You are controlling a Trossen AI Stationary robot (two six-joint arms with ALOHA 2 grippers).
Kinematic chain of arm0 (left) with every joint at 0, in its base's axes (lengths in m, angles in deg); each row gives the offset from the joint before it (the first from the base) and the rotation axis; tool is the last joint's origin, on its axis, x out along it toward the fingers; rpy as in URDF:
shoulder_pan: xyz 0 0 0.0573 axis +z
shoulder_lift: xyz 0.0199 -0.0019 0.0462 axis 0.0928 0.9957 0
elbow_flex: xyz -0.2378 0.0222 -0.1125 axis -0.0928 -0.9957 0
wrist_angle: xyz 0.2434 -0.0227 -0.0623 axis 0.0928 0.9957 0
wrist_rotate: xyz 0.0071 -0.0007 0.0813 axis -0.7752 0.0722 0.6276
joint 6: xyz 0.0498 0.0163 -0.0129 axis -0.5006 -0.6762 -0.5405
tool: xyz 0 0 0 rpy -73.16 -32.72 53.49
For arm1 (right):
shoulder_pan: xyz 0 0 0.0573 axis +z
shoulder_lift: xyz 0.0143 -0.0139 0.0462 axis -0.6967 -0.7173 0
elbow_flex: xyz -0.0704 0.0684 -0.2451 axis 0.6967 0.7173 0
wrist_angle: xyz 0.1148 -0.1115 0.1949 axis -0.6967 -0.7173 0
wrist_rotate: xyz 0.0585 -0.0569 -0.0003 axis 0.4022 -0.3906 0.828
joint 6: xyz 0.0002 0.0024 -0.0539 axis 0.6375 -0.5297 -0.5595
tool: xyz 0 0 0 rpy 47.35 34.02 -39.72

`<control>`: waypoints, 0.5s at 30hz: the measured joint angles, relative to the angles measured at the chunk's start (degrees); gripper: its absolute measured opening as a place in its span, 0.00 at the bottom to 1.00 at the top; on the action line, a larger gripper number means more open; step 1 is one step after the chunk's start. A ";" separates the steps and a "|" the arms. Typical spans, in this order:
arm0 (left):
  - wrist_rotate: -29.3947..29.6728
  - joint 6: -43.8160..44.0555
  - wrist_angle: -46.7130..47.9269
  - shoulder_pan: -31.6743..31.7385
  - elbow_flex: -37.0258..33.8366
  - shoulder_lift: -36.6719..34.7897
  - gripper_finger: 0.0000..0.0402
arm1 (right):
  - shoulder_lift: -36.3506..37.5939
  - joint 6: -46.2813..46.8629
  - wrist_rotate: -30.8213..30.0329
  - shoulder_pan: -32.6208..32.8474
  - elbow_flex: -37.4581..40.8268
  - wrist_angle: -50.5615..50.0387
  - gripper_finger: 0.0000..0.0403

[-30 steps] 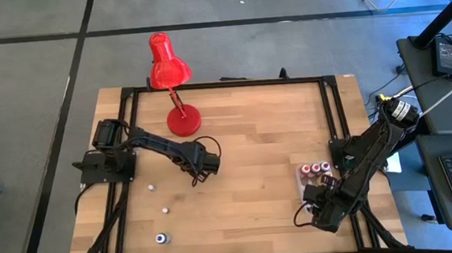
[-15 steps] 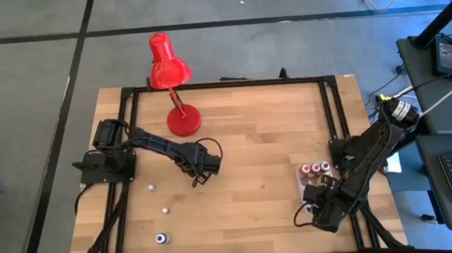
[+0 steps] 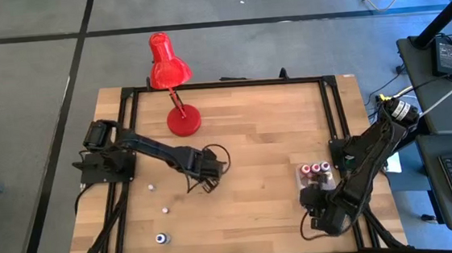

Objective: Pick & Place food coloring
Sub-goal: Put the small red bottle into the transparent container

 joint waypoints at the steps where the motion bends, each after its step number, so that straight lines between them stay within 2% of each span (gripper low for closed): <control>1: 0.00 -1.83 -3.43 -0.54 0.04 -0.36 0.19 | 0.00 -3.87 -3.24 -0.23 -0.04 0.92 0.44; 5: 0.07 -8.87 -16.54 -2.51 0.09 -0.58 0.20 | 0.00 -17.86 -16.01 -1.64 -0.07 6.73 0.45; 7: 0.30 -12.38 -23.39 -3.33 0.09 -0.58 0.20 | 0.00 -24.40 -20.45 -2.54 -0.07 10.89 0.45; 10: 0.82 -19.01 -34.33 -4.82 0.09 -0.58 0.20 | 0.00 -34.81 -22.54 -4.22 -0.07 17.82 0.45; 15: 0.77 -32.23 -52.54 -7.09 0.11 -0.58 0.20 | 0.00 -45.82 -21.05 -7.46 -0.09 28.15 0.45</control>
